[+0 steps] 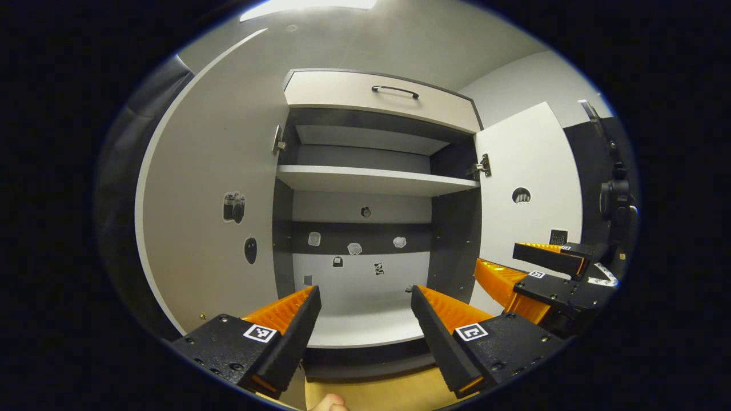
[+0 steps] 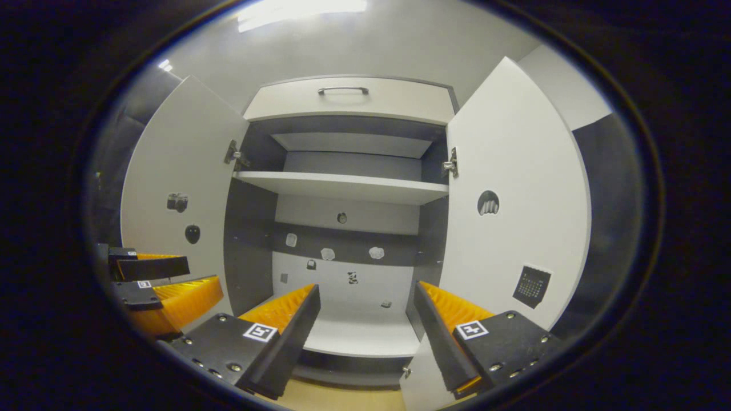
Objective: Open the right door of the double-door shoe cabinet with the right hand, and open the left door with the left hand.
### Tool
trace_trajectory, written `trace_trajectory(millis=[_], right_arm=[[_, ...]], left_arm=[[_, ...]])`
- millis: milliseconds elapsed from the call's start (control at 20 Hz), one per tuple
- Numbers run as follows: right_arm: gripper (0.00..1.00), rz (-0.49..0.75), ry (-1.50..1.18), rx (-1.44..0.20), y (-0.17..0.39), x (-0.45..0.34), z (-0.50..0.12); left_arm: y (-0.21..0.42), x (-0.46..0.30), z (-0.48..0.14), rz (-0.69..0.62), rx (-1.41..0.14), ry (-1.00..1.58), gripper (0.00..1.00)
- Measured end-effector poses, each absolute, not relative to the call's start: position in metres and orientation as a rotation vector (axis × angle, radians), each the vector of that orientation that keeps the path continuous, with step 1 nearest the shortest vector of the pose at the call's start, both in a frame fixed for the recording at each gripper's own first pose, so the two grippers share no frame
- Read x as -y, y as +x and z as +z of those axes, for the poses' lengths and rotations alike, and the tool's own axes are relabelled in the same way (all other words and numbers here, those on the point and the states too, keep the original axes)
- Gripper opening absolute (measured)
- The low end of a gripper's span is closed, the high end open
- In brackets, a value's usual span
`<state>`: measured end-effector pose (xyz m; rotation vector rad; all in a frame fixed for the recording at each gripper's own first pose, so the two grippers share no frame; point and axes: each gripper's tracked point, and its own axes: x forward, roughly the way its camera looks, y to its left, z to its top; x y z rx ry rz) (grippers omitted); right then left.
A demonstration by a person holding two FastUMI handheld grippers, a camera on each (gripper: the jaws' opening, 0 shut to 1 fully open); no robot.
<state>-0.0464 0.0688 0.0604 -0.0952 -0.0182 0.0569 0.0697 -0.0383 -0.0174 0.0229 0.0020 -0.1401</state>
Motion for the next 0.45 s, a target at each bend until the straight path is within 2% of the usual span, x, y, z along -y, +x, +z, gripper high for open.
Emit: trace_trajectory(millis=[450], right_arm=[[0.97, 0.039, -0.061, 0.004, -0.063, -0.075, 0.058]], left_arm=[[0.066, 0.04, -0.022, -0.177, -0.022, 0.032, 0.98]])
